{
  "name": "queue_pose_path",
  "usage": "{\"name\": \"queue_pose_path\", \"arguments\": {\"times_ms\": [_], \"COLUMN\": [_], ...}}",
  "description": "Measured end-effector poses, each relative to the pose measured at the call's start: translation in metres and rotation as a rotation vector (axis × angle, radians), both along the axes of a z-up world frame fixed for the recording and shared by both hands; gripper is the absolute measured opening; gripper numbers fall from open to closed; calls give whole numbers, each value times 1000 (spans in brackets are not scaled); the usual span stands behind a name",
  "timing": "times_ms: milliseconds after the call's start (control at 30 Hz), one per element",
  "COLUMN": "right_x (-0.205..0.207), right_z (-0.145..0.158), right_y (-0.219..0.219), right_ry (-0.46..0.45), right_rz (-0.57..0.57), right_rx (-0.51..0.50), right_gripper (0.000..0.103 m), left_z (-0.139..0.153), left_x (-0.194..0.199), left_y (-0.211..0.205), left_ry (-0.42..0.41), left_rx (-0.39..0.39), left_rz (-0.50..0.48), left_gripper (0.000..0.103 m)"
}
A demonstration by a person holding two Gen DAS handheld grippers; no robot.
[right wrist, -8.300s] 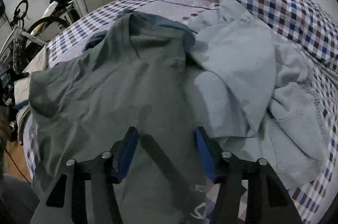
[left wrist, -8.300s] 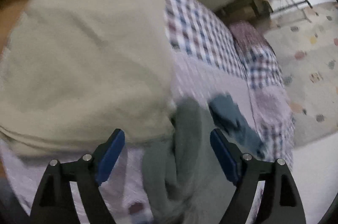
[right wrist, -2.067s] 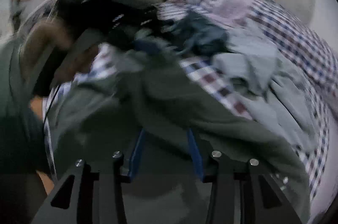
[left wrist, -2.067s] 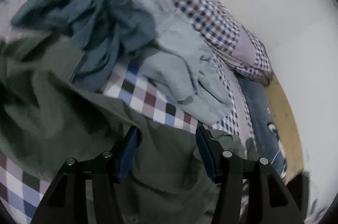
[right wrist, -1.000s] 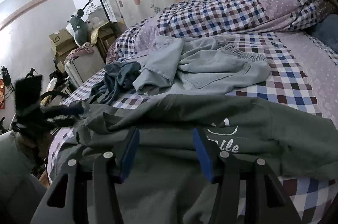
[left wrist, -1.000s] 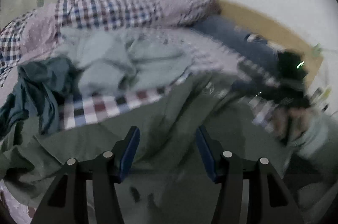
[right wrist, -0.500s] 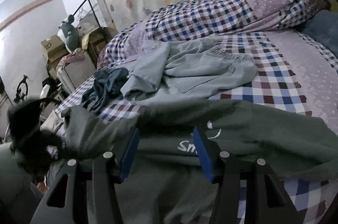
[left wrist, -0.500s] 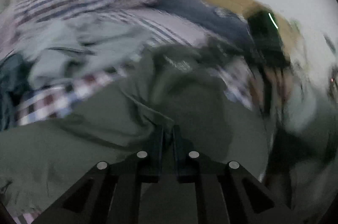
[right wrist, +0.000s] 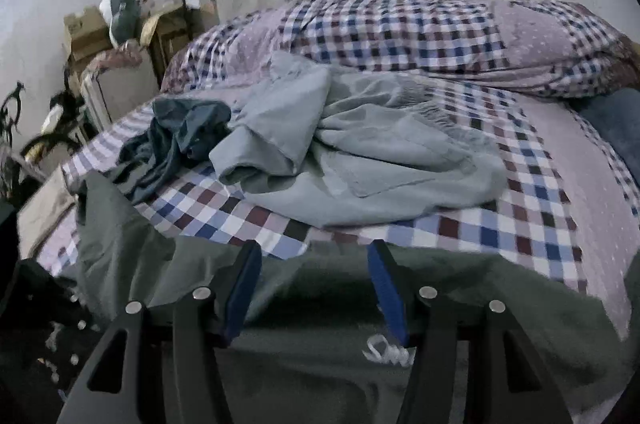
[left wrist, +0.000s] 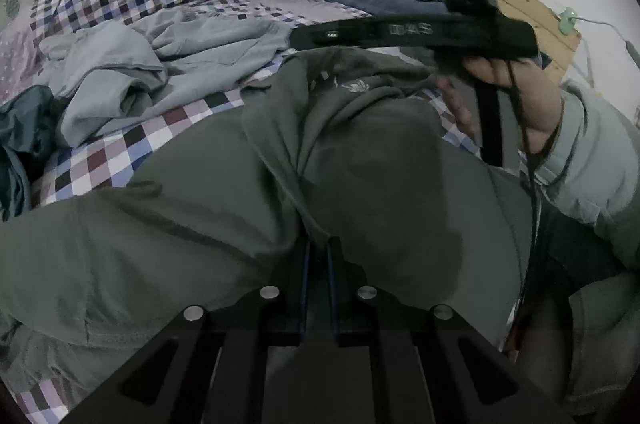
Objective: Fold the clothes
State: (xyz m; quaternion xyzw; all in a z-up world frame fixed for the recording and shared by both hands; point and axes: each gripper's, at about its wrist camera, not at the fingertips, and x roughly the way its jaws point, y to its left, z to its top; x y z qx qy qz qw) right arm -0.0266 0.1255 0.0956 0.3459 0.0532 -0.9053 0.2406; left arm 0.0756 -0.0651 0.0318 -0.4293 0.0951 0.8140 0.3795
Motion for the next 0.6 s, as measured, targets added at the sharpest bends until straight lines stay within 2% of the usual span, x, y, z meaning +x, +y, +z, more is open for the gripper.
{"name": "queue_pose_path", "arguments": {"times_ms": [133, 233, 333, 433, 500, 600], "right_x": [-25, -56, -86, -114, -125, -128], "right_z": [3, 14, 20, 13, -4, -32], "right_y": [-32, -38, -36, -32, -32, -34], "right_ry": [-2, -98, -136, -210, -289, -404], "right_rz": [91, 270, 395, 473, 534, 629], "right_rx": [200, 254, 343, 405, 441, 472], "right_gripper": [59, 57, 57, 51, 45, 43], "left_z": [0, 0, -1, -2, -3, -4], "left_x": [-2, -2, -5, -8, -10, -12], "left_y": [-1, -3, -8, -14, -18, -19], "left_ry": [-12, -20, -38, -51, -59, -64], "left_rx": [18, 30, 53, 76, 83, 91], "left_rz": [10, 16, 24, 36, 46, 47], "left_gripper": [7, 7, 7, 7, 7, 7]}}
